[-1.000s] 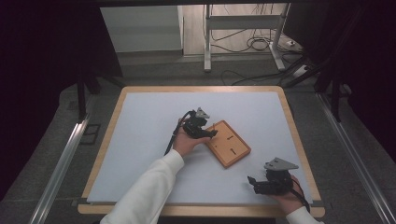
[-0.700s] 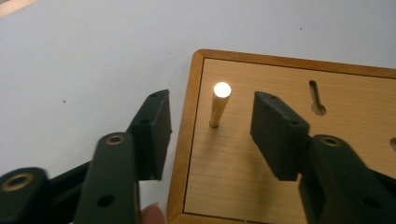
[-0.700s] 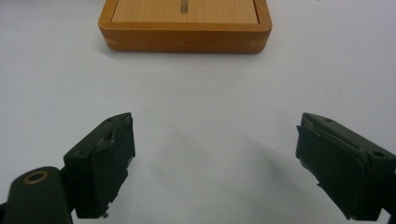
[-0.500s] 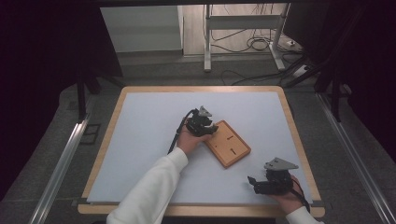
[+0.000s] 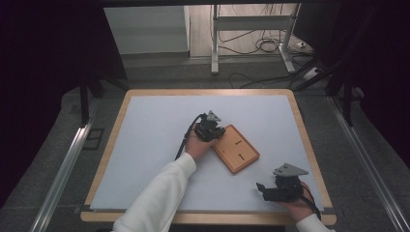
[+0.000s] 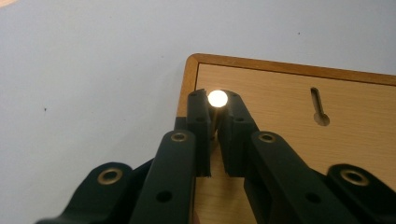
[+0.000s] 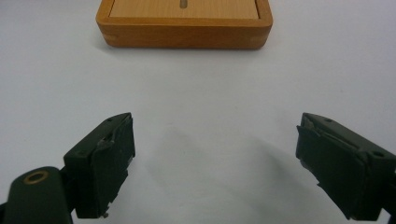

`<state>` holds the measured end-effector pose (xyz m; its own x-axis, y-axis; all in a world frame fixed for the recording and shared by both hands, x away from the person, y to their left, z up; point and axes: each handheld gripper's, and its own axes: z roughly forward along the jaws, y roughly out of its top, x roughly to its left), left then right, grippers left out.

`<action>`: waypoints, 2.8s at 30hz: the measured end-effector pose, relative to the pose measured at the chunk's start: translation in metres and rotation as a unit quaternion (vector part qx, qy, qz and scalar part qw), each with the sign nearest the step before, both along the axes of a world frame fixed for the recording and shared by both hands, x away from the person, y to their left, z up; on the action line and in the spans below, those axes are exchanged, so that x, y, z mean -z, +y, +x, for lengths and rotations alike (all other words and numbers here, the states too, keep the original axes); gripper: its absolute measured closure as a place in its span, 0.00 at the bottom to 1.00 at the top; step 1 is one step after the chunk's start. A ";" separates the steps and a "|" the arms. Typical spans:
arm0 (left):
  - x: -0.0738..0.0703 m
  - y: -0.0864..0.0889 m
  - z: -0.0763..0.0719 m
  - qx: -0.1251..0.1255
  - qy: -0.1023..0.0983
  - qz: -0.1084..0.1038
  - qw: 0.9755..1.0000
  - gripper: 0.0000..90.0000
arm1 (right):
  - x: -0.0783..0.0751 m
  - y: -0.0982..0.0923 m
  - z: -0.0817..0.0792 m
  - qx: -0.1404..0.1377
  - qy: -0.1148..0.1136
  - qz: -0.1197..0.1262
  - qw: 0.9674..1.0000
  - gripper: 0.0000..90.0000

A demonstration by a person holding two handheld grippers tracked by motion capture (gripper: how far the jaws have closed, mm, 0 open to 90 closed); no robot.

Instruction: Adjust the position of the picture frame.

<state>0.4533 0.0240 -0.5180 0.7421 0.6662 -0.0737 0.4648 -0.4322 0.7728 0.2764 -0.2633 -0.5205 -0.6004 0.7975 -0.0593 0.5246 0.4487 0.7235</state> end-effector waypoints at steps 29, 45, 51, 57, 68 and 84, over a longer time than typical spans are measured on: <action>-0.014 0.013 -0.014 0.014 0.028 -0.027 0.999 0.93 | -0.002 0.000 0.000 0.000 -0.004 -0.001 1.000 0.13; -0.019 0.068 -0.051 0.014 0.020 -0.026 0.999 0.93 | -0.001 0.003 -0.001 0.000 -0.003 -0.004 1.000 0.13; -0.019 0.085 -0.058 0.010 0.017 -0.026 0.999 0.93 | -0.002 0.003 -0.002 0.000 -0.006 -0.004 1.000 0.13; -0.004 0.086 -0.056 0.005 0.036 -0.021 0.999 0.93 | -0.001 0.004 -0.002 0.001 -0.007 -0.006 1.000 0.13; 0.000 0.085 -0.053 -0.001 0.040 -0.016 0.999 0.93 | 0.000 0.004 -0.002 0.002 -0.005 -0.007 1.000 0.13; 0.001 0.095 -0.055 -0.016 0.033 -0.011 0.999 0.93 | 0.002 0.005 -0.001 0.001 -0.004 -0.010 1.000 0.13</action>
<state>0.3988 0.1186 -0.5188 0.7140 0.6865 -0.1374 0.5282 -0.3994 0.7493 0.2751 -0.2579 -0.5222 -0.5979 0.7976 -0.0794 0.5199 0.4613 0.7189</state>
